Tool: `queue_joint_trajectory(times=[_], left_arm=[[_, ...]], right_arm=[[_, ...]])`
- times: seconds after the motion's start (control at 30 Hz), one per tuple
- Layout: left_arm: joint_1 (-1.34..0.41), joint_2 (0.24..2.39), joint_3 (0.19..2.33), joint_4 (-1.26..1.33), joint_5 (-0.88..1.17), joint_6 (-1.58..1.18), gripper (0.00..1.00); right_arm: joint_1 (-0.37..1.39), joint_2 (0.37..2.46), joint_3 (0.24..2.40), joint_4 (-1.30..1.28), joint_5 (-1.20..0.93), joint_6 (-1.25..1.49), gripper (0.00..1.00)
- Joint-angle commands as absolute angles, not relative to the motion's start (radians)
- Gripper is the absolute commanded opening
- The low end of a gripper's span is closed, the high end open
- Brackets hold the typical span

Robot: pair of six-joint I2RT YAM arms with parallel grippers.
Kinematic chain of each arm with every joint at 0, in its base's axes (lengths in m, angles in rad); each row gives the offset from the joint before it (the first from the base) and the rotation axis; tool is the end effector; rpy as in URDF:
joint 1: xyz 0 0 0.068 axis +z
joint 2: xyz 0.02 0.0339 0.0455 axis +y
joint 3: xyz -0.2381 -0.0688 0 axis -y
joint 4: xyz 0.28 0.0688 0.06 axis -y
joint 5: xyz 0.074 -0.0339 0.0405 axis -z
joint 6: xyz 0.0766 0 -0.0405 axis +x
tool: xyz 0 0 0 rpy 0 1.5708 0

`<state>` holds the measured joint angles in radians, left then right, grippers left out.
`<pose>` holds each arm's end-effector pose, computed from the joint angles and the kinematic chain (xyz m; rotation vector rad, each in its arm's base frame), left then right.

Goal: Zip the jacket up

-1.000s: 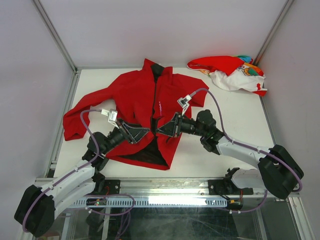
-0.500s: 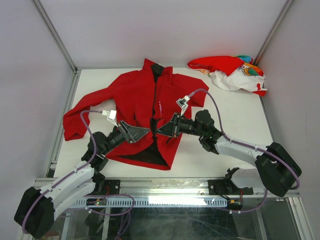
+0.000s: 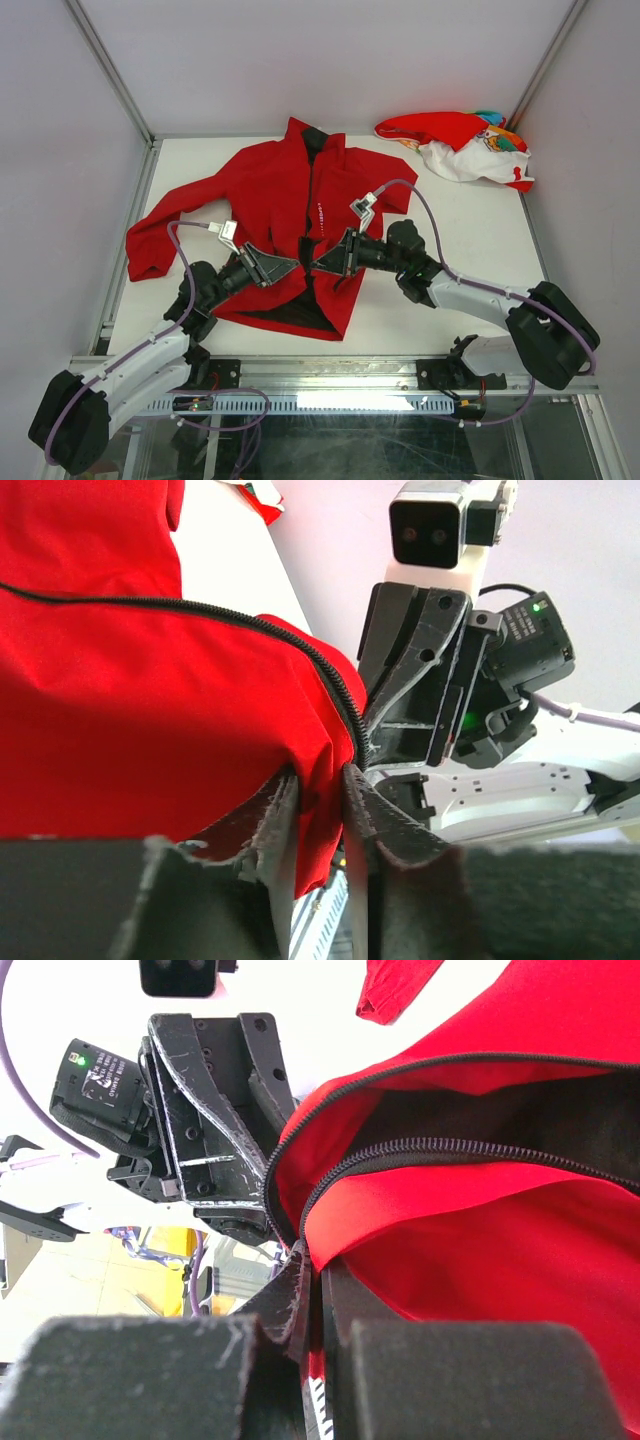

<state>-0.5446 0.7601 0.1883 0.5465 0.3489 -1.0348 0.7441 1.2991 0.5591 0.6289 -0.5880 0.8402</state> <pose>0.2099 -0.1578 0.1728 -0.1357 1.8084 -1.4593 0.2215 0.2617 0.1831 -0.4225 1.9212 1.6130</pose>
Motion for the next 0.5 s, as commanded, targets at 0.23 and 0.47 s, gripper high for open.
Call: queue_joint_trajectory(times=[0.23,0.47], left_arm=[[-0.555,0.817,0.271,0.559,0.386,-0.959,0.0],[-0.555,0.822,0.321,0.446,0.459,-0.849,0.0]], right_arm=[[0.769,1.295,0.63,0.582,-0.575,0.835,0.0],[0.763,1.305,0.682,0.49,-0.535,0.799,0.0]])
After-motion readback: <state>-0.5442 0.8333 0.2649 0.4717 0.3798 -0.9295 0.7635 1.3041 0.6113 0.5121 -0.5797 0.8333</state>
